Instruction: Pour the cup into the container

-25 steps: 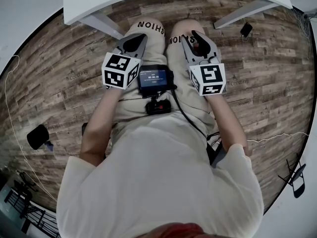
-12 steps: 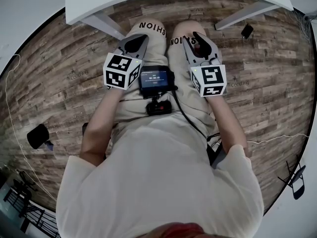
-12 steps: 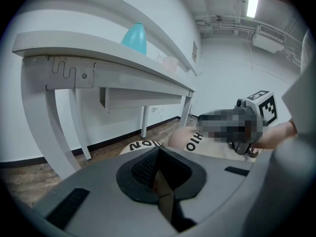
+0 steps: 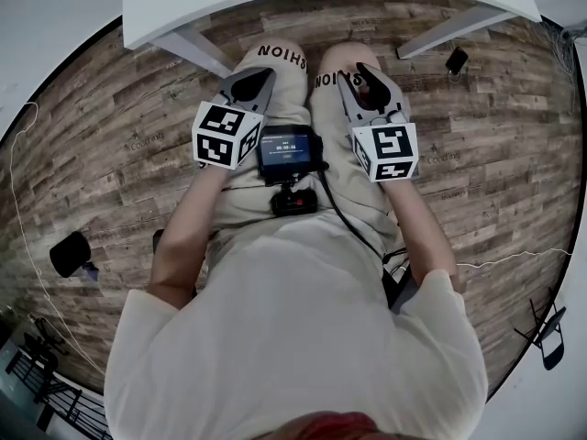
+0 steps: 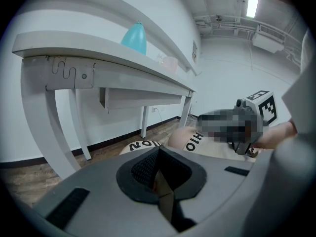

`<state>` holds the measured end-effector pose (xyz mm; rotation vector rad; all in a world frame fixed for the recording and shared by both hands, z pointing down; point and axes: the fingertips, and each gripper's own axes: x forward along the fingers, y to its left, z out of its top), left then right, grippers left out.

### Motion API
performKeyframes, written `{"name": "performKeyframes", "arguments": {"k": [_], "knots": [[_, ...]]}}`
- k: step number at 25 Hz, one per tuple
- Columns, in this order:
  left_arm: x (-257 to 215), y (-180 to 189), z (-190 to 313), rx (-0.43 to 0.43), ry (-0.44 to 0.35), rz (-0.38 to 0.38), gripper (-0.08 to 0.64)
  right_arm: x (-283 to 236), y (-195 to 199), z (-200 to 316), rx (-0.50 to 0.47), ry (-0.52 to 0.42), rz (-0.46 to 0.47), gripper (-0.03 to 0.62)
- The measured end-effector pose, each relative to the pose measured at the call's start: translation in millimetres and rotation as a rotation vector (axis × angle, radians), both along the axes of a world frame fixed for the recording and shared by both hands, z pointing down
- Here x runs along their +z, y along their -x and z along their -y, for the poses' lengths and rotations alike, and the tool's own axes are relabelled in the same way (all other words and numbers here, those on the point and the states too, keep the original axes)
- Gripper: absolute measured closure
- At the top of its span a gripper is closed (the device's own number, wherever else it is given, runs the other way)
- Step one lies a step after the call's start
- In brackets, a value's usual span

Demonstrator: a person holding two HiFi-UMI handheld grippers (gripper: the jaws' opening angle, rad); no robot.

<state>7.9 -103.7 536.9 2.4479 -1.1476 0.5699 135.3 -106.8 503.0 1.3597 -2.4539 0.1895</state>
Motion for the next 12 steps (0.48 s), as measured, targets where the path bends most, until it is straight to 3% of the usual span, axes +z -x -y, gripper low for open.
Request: {"name": "performKeyframes", "arguments": {"k": [12], "knots": [[-0.8,-1.0,2.1,0.001,-0.003,0.002,0.549,-0.7,-0.7,2.2,-0.001,-0.003,0.001,0.455]]}}
